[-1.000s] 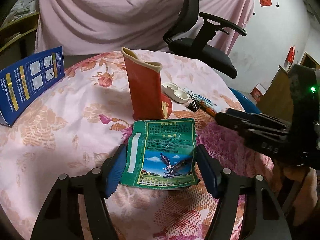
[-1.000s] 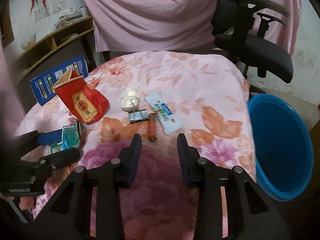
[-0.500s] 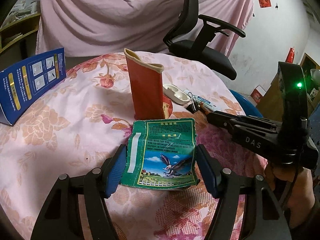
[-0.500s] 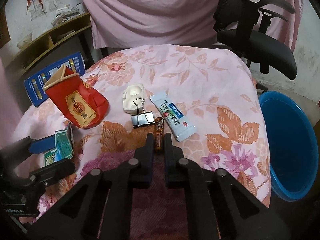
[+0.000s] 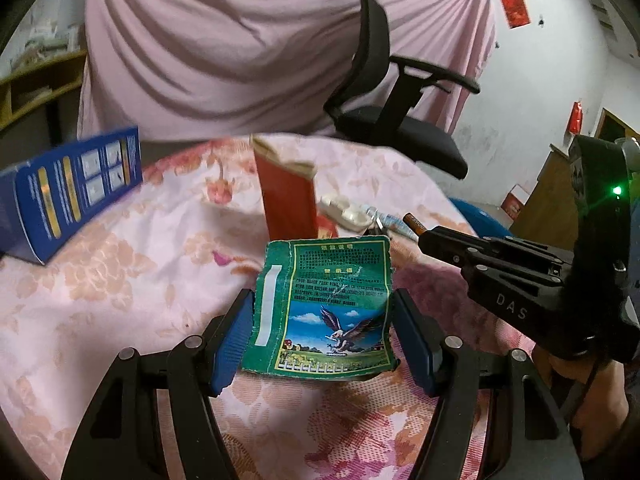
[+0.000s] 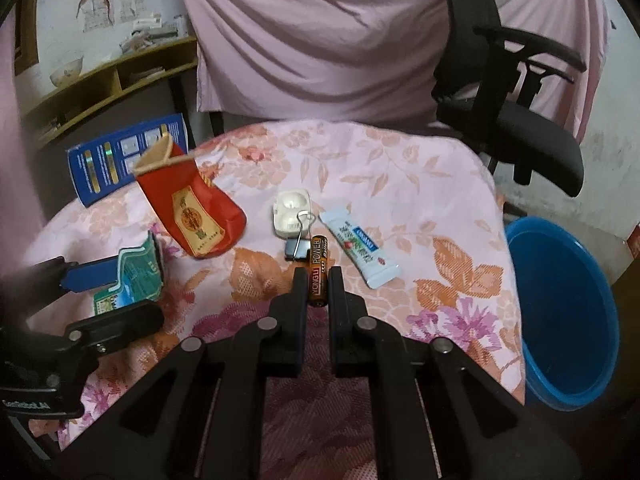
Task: Collect trash
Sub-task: 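Grasp the green cigarette pack with the left tool while the right tool grasps the orange battery, then carry both items over the blue bucket and open both tools to drop them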
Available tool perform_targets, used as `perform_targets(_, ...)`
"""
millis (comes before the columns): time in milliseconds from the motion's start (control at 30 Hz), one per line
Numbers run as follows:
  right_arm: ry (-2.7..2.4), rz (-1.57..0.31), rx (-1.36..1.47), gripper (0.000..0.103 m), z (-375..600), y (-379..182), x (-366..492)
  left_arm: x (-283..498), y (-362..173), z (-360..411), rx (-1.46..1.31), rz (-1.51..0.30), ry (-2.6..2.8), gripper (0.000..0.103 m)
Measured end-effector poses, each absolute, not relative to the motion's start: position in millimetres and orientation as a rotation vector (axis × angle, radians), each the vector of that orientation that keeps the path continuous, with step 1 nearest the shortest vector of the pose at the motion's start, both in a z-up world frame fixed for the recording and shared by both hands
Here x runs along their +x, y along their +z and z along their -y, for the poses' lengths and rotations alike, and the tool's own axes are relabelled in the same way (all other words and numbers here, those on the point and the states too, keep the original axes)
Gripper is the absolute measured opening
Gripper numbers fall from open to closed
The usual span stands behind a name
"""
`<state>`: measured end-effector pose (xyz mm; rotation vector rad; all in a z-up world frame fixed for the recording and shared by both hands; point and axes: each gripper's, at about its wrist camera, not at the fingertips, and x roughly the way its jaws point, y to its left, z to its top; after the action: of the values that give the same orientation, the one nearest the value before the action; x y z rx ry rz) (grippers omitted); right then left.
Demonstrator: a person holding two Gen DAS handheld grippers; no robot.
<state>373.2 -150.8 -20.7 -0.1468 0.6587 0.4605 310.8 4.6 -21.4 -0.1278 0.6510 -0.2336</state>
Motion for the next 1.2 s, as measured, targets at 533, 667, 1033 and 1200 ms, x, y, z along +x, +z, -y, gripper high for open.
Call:
perform_targets(533, 0.443, -0.385, -0.046, 0.029, 179, 12, 334, 271, 8, 9, -0.047, -0.414, -0.099, 0.063)
perform_targets(667, 0.437, -0.325, -0.018, 0.029, 186, 18, 325, 262, 16, 16, -0.022, -0.349, -0.075, 0.063)
perform_targets(1033, 0.359, -0.144, 0.031, 0.029, 226, 40, 305, 266, 61, 57, 0.038, -0.212, -0.094, 0.063)
perform_targets(1200, 0.305, -0.109, 0.09, 0.03, 254, 47, 303, 274, 75, 88, 0.103, -0.175, -0.128, 0.063)
